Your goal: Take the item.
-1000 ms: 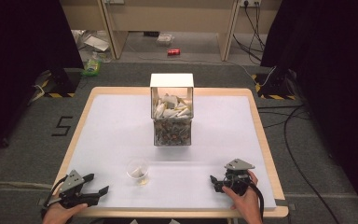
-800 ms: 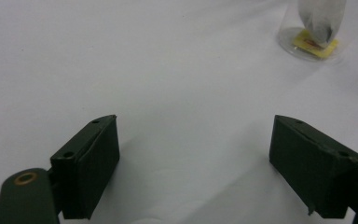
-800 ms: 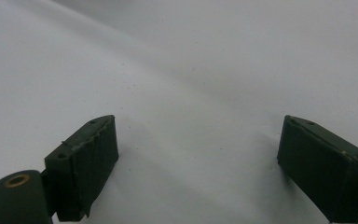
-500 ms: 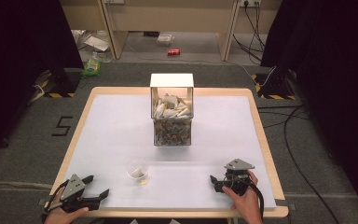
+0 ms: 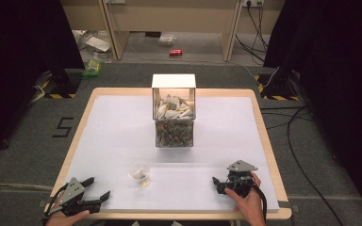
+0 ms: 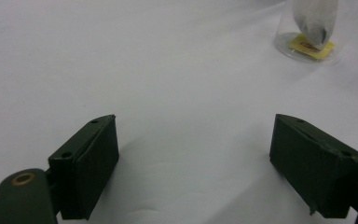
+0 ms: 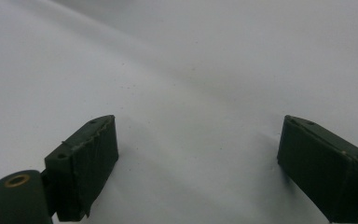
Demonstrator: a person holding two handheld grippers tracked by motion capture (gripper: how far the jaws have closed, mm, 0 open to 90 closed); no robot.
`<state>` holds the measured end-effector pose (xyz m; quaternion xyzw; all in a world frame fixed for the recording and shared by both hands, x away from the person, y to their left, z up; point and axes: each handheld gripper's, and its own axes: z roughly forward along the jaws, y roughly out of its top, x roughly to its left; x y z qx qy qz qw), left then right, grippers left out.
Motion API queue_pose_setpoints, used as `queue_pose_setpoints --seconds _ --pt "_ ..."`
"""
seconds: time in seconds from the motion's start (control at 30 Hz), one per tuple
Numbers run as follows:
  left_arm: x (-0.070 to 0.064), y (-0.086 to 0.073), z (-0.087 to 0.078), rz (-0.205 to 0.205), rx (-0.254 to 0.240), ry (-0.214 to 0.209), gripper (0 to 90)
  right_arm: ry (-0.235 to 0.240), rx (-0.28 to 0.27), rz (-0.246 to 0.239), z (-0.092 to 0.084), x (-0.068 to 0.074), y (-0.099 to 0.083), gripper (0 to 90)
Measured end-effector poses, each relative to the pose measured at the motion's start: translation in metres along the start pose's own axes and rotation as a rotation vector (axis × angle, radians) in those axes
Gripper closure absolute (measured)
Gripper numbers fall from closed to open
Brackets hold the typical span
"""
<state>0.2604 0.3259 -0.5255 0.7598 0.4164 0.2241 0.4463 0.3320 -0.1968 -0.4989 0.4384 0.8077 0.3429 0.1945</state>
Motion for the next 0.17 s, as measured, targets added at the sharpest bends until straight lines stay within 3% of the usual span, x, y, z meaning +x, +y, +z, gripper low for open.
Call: queue_pose_setpoints --seconds 0.17 --pt "0.0001 0.0 0.0 0.0 0.0 -0.002 14.7 -0.002 -0.001 -0.005 0.0 -0.0003 0.0001 12.8"
